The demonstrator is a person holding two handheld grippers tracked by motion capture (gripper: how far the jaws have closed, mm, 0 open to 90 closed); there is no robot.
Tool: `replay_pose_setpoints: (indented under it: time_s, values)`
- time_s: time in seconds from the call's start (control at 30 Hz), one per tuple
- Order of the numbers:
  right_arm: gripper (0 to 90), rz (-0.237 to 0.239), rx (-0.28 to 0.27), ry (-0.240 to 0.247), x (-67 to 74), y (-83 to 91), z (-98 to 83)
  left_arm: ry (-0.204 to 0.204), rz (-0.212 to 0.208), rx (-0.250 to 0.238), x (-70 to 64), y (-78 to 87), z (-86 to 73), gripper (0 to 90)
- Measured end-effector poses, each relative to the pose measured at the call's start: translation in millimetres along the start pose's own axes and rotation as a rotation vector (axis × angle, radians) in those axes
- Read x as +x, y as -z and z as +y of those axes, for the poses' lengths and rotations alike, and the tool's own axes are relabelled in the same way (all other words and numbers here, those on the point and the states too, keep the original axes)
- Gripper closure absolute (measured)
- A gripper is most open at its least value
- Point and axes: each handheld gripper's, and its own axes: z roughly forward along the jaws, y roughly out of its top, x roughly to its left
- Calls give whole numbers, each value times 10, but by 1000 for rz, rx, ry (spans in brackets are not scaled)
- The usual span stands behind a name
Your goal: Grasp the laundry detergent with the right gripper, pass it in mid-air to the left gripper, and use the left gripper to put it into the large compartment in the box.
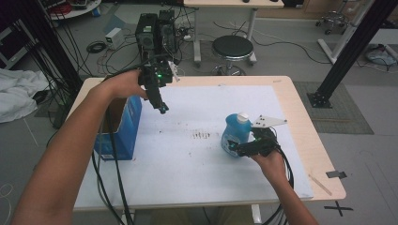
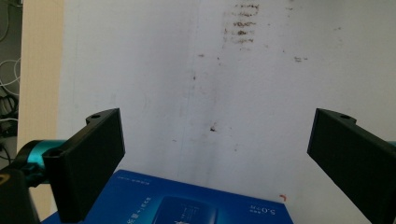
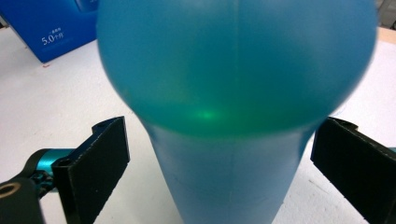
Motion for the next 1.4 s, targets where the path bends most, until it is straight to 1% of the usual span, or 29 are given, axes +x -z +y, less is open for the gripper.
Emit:
replay_pose_setpoints:
  time_s: [0.07, 0.23, 0.27, 0.37, 0.4, 0.5, 0.53, 0.57, 0.6, 0.9, 0.93, 0.97, 1.03, 1.1, 1.2, 1.4]
  values:
    - [39, -6, -9, -1, 0, -7, -7, 1, 0, -1, -1, -1, -1, 40]
    - [55, -4, -15, -6, 0, -45, -22, 0, 0, -5, -6, 4, 0, 40]
    - [65, -1, -16, -4, 1, -48, -28, 0, 0, -5, -5, 7, -3, 40]
    - [140, -4, -35, 4, 0, -44, -46, 1, 2, -4, 1, 7, -12, 40]
    - [140, -13, -39, 4, 0, -45, -50, -2, 3, -2, 4, 6, -12, 40]
    - [140, -16, -38, 7, 1, -60, -59, -3, 1, -3, 2, 8, -12, 40]
    - [141, -15, -35, 11, 3, -61, -61, 5, -2, -7, -4, 8, -13, 40]
    - [143, -16, -39, 12, 5, -63, -63, 5, -1, -7, -4, 9, -13, 40]
    - [161, -16, -41, 14, 4, -60, -65, 0, 0, -4, -1, 11, -13, 40]
    - [172, -23, -54, 7, -10, -61, -75, 3, 1, -3, -5, 7, -11, 40]
    - [189, -21, -56, 5, -11, -61, -75, 3, 1, -3, -5, 7, -11, 40]
    - [236, -16, -58, 6, -7, -59, -76, 1, -1, -3, -7, 6, -5, 40]
    - [241, -15, -60, 18, -4, -56, -78, 2, -1, -3, -11, 6, -2, 40]
    - [241, -13, -56, 13, -2, -59, -80, -5, 1, -2, -5, 8, 0, 40]
    - [242, -20, -59, 13, -6, -61, -79, -4, -3, -2, -10, 2, 1, 40]
    - [280, -32, -60, 22, -4, -71, -82, -1, 0, -4, -12, 6, 1, 40]
